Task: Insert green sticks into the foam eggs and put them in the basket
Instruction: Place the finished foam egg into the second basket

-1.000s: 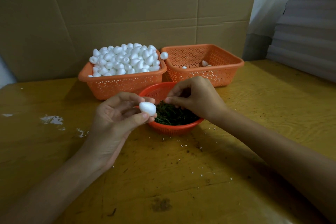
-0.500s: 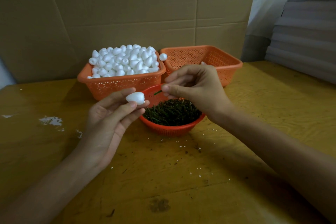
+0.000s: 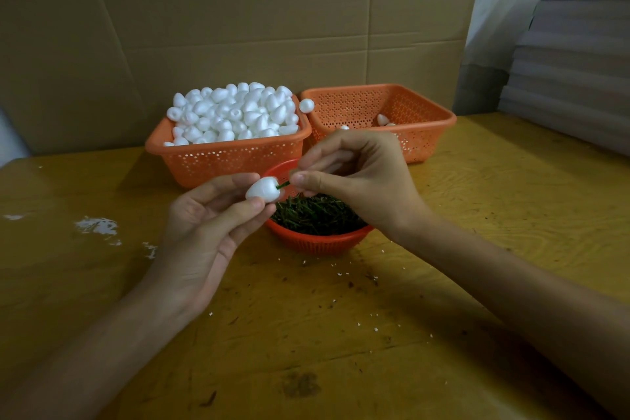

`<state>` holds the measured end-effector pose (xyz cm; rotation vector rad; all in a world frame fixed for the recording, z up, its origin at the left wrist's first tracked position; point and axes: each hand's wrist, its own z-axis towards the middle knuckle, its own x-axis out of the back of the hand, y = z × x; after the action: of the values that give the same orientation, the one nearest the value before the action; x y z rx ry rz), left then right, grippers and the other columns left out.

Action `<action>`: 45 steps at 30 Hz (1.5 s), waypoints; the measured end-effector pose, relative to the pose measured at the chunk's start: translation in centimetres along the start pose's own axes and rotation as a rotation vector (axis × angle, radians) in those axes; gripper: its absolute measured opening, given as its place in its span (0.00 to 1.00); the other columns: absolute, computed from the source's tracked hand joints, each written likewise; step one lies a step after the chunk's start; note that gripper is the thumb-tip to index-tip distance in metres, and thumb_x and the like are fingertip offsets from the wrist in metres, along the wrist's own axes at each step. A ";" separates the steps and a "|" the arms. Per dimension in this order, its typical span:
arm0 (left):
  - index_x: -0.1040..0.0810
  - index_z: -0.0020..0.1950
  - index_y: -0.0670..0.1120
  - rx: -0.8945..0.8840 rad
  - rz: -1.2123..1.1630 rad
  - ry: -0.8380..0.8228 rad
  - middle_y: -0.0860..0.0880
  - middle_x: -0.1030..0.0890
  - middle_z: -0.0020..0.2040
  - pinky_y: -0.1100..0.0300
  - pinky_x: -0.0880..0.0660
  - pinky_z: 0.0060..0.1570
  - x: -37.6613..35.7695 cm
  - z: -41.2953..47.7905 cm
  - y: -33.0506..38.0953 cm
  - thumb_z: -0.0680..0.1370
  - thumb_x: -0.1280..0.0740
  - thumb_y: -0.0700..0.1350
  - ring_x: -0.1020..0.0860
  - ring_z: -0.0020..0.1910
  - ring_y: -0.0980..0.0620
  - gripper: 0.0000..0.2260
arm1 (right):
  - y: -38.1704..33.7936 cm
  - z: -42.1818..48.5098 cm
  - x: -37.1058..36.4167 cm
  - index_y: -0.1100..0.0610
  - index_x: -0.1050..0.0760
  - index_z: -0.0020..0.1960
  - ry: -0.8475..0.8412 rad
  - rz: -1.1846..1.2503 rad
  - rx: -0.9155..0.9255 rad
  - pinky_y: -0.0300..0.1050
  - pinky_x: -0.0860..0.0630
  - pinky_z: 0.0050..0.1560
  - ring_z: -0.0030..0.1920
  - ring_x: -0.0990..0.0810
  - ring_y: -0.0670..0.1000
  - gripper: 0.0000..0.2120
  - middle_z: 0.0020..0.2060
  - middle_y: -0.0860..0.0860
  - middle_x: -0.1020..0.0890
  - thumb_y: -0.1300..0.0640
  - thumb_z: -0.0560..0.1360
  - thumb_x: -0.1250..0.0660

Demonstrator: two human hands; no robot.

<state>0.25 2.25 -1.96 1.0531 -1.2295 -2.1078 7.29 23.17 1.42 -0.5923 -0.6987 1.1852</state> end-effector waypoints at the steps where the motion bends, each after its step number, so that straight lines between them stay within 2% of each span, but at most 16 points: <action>1: 0.12 0.52 0.46 -0.002 0.001 0.004 0.39 0.13 0.56 0.59 0.17 0.52 0.0 0.0 0.0 0.68 0.23 0.39 0.14 0.58 0.40 0.13 | -0.1 0.0 0.0 0.69 0.18 0.49 -0.007 -0.031 0.009 0.43 0.16 0.44 0.39 0.12 0.54 0.08 0.41 0.61 0.13 0.71 0.71 0.23; 6: 0.12 0.52 0.46 -0.027 0.036 0.029 0.39 0.13 0.56 0.58 0.17 0.52 0.0 0.0 0.0 0.67 0.22 0.40 0.14 0.58 0.41 0.13 | -0.3 0.0 0.2 0.66 0.15 0.50 -0.017 -0.233 0.038 0.51 0.15 0.50 0.44 0.12 0.51 0.08 0.44 0.56 0.12 0.66 0.73 0.22; 12: 0.12 0.53 0.47 -0.092 0.184 0.042 0.40 0.13 0.55 0.56 0.16 0.54 -0.2 -0.2 0.2 0.67 0.21 0.43 0.14 0.57 0.41 0.15 | -0.4 -0.1 0.1 0.62 0.15 0.48 -0.011 -0.393 0.094 0.46 0.16 0.50 0.44 0.13 0.45 0.05 0.43 0.51 0.12 0.64 0.73 0.21; 17: 0.12 0.55 0.47 -0.157 0.253 0.079 0.41 0.13 0.55 0.56 0.17 0.56 -0.3 -0.6 -0.3 0.67 0.20 0.44 0.14 0.57 0.42 0.16 | 0.0 -0.9 -1.2 0.61 0.15 0.45 0.056 -0.364 0.063 0.53 0.16 0.48 0.42 0.13 0.46 0.03 0.40 0.49 0.12 0.65 0.74 0.22; 22: 0.12 0.56 0.48 -0.218 0.298 0.047 0.42 0.12 0.54 0.55 0.16 0.55 -0.1 -0.3 -0.3 0.69 0.21 0.45 0.13 0.55 0.42 0.15 | -0.2 -0.6 -1.1 0.61 0.16 0.46 0.059 -0.314 0.029 0.54 0.16 0.47 0.41 0.13 0.47 0.05 0.40 0.49 0.12 0.63 0.73 0.20; 26: 0.12 0.57 0.49 -0.229 0.330 0.031 0.43 0.12 0.54 0.53 0.16 0.56 0.0 -0.1 -0.4 0.70 0.19 0.47 0.13 0.56 0.42 0.16 | -0.1 -0.5 -0.6 0.62 0.15 0.48 0.004 -0.325 -0.002 0.54 0.16 0.50 0.43 0.12 0.47 0.06 0.42 0.51 0.12 0.62 0.73 0.21; 30: 0.17 0.64 0.51 -0.229 0.293 0.017 0.43 0.13 0.58 0.53 0.17 0.56 0.1 -0.1 -0.2 0.70 0.20 0.44 0.14 0.59 0.43 0.22 | 0.3 -0.4 -0.6 0.61 0.16 0.51 -0.063 -0.367 -0.033 0.52 0.16 0.51 0.45 0.13 0.43 0.09 0.43 0.49 0.11 0.62 0.73 0.20; 38: 0.18 0.62 0.52 -0.241 0.287 -0.029 0.43 0.13 0.58 0.50 0.18 0.61 -0.1 -0.1 -0.1 0.71 0.22 0.43 0.16 0.63 0.43 0.20 | 0.6 -0.7 -1.0 0.56 0.27 0.56 -0.091 -0.372 0.007 0.42 0.16 0.50 0.45 0.13 0.40 0.20 0.42 0.45 0.11 0.61 0.71 0.19; 45: 0.19 0.65 0.51 -0.300 0.338 -0.074 0.45 0.12 0.57 0.57 0.18 0.57 -0.4 -0.1 -0.2 0.72 0.22 0.42 0.15 0.61 0.45 0.22 | 0.6 -0.8 -1.4 0.57 0.28 0.56 -0.094 -0.365 -0.018 0.48 0.15 0.49 0.44 0.13 0.42 0.21 0.42 0.47 0.12 0.61 0.72 0.19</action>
<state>0.59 2.53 -2.01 0.5954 -1.0009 -1.9969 7.23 22.00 0.18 -0.4038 -0.8576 0.8707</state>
